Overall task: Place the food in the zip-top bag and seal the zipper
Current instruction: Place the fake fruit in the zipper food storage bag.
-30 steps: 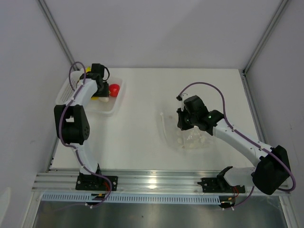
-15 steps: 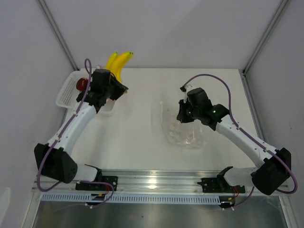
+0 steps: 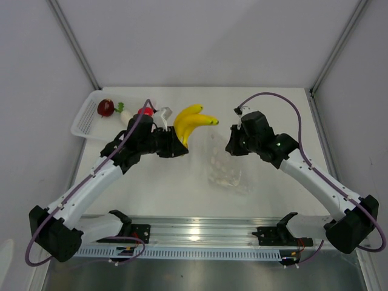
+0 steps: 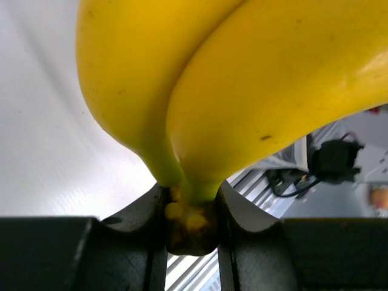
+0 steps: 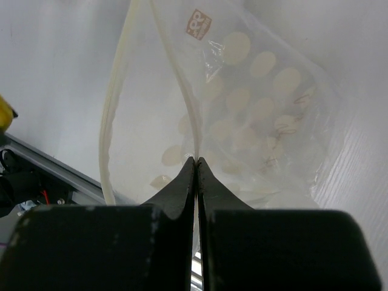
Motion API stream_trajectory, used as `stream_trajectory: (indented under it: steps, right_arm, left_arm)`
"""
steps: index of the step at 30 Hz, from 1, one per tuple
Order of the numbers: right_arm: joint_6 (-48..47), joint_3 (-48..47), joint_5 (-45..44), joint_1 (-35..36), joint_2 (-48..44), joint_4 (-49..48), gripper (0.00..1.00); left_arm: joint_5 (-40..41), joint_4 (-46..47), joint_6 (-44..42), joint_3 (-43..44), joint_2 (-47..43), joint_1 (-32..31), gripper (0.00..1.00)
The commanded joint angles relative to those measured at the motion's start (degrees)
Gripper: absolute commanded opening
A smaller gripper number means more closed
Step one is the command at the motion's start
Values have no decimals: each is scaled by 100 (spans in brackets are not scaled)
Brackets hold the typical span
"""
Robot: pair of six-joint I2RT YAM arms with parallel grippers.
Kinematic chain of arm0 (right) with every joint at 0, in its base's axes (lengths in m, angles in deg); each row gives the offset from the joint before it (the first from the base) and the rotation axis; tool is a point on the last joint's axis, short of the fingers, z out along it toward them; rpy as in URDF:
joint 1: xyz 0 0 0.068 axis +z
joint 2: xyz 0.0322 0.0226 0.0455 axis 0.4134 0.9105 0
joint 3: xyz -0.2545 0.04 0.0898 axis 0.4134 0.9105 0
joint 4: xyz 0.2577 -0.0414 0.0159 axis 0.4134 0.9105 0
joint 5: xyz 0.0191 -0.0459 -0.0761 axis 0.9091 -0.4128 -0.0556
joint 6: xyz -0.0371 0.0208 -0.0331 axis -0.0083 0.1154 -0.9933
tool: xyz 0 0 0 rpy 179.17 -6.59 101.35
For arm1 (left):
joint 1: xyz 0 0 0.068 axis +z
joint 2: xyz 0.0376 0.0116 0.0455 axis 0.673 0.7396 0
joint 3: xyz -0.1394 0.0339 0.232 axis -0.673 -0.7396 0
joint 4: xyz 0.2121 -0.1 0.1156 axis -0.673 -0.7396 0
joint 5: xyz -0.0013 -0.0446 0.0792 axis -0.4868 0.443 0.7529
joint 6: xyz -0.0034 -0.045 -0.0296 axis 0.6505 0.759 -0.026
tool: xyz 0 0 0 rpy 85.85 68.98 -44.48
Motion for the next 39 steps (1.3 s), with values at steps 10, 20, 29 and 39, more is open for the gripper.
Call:
stream_trajectory:
  steps: [10,20,29,39]
  right_arm:
    - [552,-200,-1196,566,-49,146,0]
    - [701,-515,-1169,662,-67,260,0]
    - [895,-832,-861,653,126,427,0]
    - [842,-1175,-914,653,285,594,0]
  left_arm:
    - [2927,-1061,-1435,144,-881,-1430,1]
    - [4903,-1290,-1540,276,-363,-2318,1]
    - [6660,-1325,-1769,284,41,-3048,1]
    - [8227,-2010,-1832,627,1166,-3821,1]
